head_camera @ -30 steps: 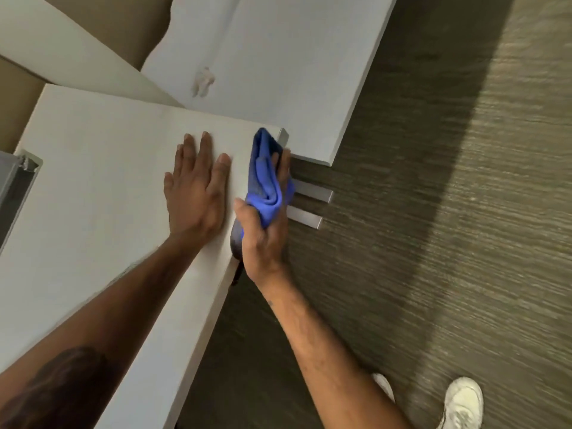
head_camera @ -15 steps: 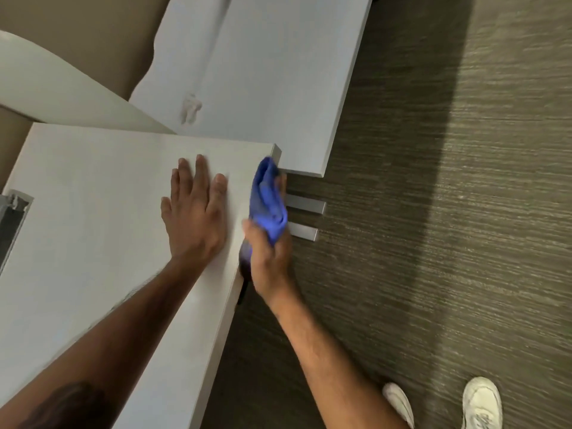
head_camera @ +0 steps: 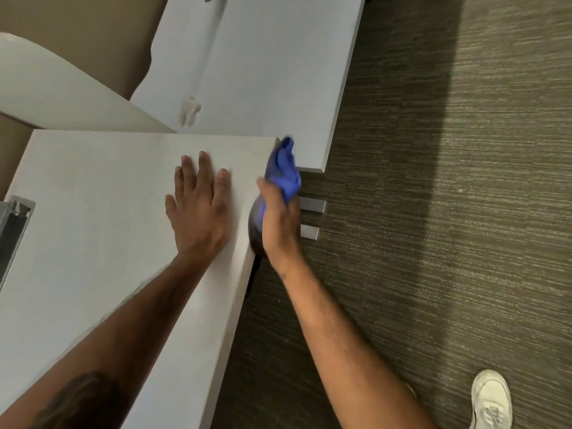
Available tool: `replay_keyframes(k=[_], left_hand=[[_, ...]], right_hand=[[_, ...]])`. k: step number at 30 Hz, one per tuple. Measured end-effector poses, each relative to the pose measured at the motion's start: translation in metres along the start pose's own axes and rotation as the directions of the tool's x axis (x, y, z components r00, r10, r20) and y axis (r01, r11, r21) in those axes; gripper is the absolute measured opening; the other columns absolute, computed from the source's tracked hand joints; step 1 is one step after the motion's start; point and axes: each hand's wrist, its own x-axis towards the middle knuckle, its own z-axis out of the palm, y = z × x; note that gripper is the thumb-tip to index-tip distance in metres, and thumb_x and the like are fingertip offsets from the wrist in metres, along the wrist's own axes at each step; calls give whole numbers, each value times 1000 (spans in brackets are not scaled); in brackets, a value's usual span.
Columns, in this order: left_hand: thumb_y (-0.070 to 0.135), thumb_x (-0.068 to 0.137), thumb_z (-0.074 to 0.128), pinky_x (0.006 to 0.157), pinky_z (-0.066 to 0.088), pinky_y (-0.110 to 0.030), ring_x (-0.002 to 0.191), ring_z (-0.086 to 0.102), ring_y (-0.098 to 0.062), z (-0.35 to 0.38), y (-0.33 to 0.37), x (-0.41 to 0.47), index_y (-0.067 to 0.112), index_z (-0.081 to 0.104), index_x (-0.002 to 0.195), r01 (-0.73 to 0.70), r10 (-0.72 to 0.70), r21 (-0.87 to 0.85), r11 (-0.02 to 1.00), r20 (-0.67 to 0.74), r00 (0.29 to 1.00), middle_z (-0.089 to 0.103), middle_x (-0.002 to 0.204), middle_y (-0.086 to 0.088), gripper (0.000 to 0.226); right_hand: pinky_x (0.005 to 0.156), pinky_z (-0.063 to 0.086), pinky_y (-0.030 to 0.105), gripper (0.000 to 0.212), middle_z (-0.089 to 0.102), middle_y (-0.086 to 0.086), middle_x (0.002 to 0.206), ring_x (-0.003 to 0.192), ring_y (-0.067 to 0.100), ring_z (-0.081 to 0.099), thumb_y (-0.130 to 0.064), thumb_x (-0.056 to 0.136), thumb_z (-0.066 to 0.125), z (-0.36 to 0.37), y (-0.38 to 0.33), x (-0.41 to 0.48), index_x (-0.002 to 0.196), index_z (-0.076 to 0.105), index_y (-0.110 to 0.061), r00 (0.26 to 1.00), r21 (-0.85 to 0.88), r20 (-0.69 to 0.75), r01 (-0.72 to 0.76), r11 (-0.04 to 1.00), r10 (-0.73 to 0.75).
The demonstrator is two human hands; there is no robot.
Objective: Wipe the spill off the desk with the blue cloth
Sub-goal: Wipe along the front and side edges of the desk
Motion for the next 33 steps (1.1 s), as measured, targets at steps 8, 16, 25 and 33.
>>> replay_keyframes(k=[8,16,25,33], left_hand=[[54,102,14,120,5,-56,154,-1,-19,3,-3,3,32,7,157,-10,10,31,999,-21,1000,3,167,-1,60],[55,100,15,119,6,-57,154,2,-22,1,-2,4,29,10,157,21,-20,25,999,-19,1000,5,167,-4,62],[55,100,18,117,6,-59,153,5,-24,3,1,5,28,14,156,20,-19,19,1000,-32,999,8,167,-5,63],[60,98,14,117,3,-58,153,3,-24,4,-2,7,28,12,157,-5,5,7,1000,-29,1000,6,167,-5,68]], right_hand=[[119,30,39,75,24,-1,161,148,14,27,-21,89,55,-18,29,-46,156,21,-14,914,-220,293,350,911,-280],[69,41,17,20,48,-4,79,67,4,48,-27,90,52,1,-7,-32,103,48,-11,983,-7,120,142,990,-140],[81,43,6,24,64,3,101,84,-2,58,-13,99,46,-5,21,-61,118,58,-21,993,59,34,114,992,-116],[67,45,17,44,54,-4,71,66,0,50,-23,94,50,-17,68,-139,118,50,14,987,-22,158,-17,1000,20]])
